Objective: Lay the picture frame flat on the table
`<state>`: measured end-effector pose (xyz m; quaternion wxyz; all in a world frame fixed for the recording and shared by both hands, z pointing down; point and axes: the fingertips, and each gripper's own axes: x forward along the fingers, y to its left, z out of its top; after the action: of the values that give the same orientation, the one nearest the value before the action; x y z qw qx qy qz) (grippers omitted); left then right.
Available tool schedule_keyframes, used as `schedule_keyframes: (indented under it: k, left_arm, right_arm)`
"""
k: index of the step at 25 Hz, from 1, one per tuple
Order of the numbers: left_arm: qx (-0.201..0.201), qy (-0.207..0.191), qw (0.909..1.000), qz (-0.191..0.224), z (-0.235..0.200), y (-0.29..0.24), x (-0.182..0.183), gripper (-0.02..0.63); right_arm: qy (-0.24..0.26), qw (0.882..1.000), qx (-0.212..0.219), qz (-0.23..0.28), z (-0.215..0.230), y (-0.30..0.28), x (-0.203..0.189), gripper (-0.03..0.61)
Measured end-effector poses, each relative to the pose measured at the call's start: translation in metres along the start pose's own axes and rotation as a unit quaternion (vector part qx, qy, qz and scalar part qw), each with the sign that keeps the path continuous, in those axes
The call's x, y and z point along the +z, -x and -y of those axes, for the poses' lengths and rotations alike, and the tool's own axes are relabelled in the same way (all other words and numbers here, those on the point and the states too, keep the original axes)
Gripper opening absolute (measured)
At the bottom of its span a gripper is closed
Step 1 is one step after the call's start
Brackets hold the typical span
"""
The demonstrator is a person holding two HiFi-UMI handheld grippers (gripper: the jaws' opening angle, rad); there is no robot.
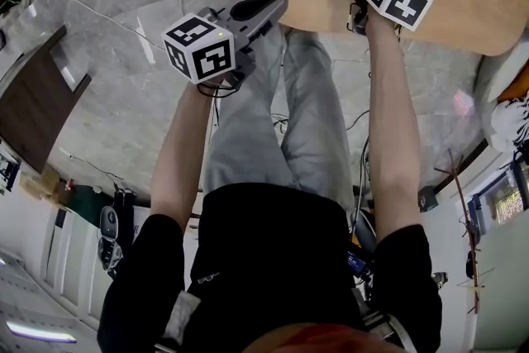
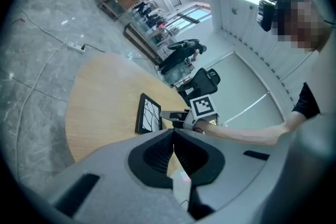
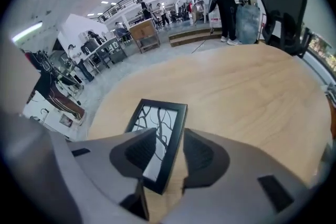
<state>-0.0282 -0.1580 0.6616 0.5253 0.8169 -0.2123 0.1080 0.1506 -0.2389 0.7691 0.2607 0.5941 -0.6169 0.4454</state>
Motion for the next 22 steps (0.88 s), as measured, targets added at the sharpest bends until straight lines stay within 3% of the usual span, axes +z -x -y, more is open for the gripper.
schedule_keyframes:
  k: [3, 6, 10, 15, 19, 22]
  left_arm:
    - [0.052, -0.044, 0.9971, 0.032, 0.008, 0.001, 0.026, 0.009]
    - [0.101, -0.087, 0.9885, 0.071, 0.035, 0.01, 0.059, 0.009]
    - [0.162, -0.129, 0.9679, 0.142, 0.085, 0.031, 0.114, 0.009]
    - [0.187, -0.148, 0.9437, 0.229, 0.18, 0.071, 0.172, 0.009]
    - [0.201, -0.215, 0.9117, 0.287, 0.254, 0.101, 0.235, 0.009]
    - [0.205, -0.264, 0.8869, 0.319, 0.302, 0.118, 0.265, 0.009]
  right_arm:
    - [-0.018, 0.998, 0.013, 0.055, -0.007, 0.032, 0.021, 0.033]
    - [-0.04, 0.992, 0.05, 0.105, -0.02, 0.082, 0.039, 0.014]
    - [-0.039, 0.977, 0.086, 0.189, -0.039, 0.163, 0.081, 0.012]
    - [-0.037, 0.951, 0.104, 0.289, -0.057, 0.288, 0.143, 0.012]
    - [0.012, 0.919, 0.109, 0.378, -0.079, 0.378, 0.217, 0.012]
    - [0.04, 0.894, 0.108, 0.433, -0.096, 0.439, 0.25, 0.012]
